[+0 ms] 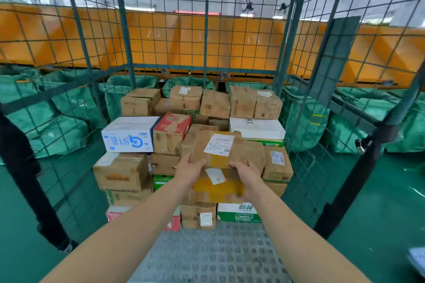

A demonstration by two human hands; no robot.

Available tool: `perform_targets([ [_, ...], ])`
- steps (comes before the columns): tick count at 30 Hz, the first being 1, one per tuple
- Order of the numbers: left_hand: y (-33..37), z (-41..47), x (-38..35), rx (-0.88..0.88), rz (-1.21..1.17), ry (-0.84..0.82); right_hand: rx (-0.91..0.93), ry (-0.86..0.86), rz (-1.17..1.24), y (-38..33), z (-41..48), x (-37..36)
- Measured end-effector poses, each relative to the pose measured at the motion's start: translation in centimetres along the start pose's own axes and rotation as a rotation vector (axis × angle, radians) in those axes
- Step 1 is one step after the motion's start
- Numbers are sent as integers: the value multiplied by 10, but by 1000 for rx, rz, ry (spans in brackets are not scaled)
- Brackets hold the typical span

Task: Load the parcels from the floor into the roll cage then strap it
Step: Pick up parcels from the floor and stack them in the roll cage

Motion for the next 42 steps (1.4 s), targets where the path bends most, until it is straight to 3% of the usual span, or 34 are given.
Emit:
perform_targets([
  [12, 68, 217, -61, -62, 44, 45, 17, -63, -2, -103, 239, -42],
  [19, 78, 313, -86, -7, 81, 71, 37, -59, -99, -132, 341, -56],
  [32, 45, 472, -112, 120, 115, -74, -4, 62, -217, -135, 478, -92],
  [42, 30, 524, -117, 83, 204, -4, 24, 66, -405, -139, 514, -109],
])
Point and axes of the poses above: each hand's wrist, its own z-axis towards the middle knuckle, its own x-axis out of the back of the hand, y = z × x, the point moved 3 cm from there along z, towards the middle knuckle, and after that the axes turned 3 degrees about -z, right-handed, at the moved point
